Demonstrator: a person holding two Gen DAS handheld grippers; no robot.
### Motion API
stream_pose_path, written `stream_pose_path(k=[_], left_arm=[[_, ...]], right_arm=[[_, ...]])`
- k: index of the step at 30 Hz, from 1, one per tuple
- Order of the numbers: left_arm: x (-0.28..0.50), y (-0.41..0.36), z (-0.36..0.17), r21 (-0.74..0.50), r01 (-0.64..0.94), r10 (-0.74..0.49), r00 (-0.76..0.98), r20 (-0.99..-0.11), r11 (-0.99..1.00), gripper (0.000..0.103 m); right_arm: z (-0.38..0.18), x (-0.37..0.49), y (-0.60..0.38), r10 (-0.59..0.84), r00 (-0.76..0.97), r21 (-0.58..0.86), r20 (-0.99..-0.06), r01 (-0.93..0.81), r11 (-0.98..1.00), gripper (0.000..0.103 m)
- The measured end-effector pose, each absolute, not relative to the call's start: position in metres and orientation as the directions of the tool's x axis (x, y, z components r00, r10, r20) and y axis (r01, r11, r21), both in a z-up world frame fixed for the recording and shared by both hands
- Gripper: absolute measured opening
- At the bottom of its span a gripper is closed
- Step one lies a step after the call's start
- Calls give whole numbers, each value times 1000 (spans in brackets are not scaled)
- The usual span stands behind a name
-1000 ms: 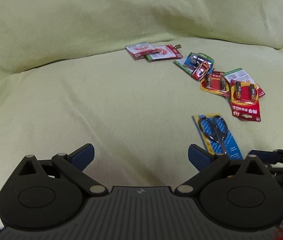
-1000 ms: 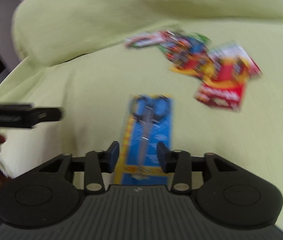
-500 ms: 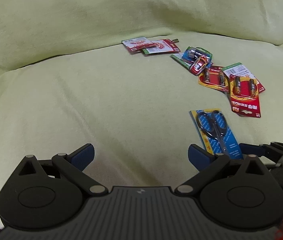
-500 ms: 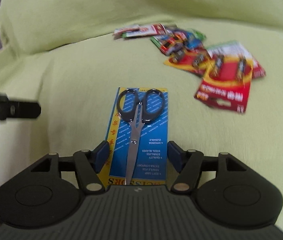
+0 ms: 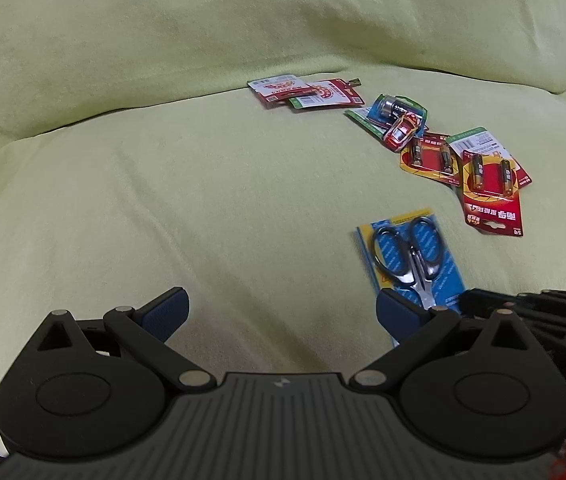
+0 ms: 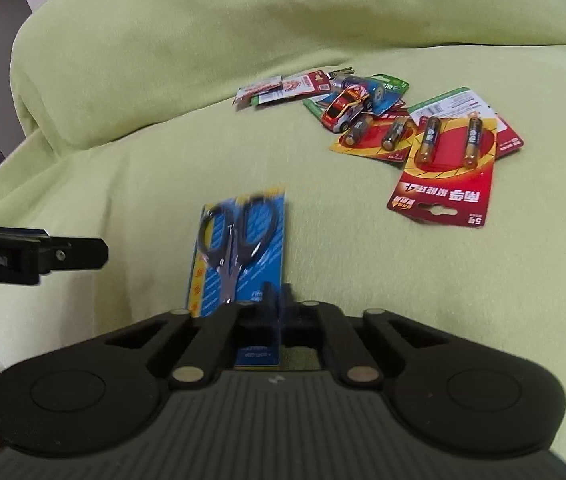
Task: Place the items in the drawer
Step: 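Grasp the blue scissors pack edge with the right gripper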
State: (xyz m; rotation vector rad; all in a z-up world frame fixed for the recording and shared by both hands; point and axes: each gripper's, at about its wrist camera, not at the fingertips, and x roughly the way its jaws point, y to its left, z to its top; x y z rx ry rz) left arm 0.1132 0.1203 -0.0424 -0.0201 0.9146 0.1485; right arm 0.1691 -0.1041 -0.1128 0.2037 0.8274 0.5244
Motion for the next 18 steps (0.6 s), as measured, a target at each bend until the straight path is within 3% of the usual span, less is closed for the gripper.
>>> stream_pose_path(k=[3,6,12,15,18], left_arm=[[114,119,-43,46,-133,117,598,-793,990,101],[112,118,-42,40,-125,108,604,-790,991,101],[112,117,-46,42,-114,102,598,-795,993,101],[110,115,-51,-1,-46,26,593,-805,999,100],[108,107,-60,-34,35,-48,568,-822,999,100]], right_arm=[[-121,173,-113,563,515,459,-647,-327,826,9],[-132,173,-126,631,483,575,-607,-280,768,43],[-146,180,-144,724,420,685,-547,-272,676,42],[-156,187,-158,762,403,764,-507,-199,614,34],[-163,192,-164,786,391,810,-479,-149,567,34]])
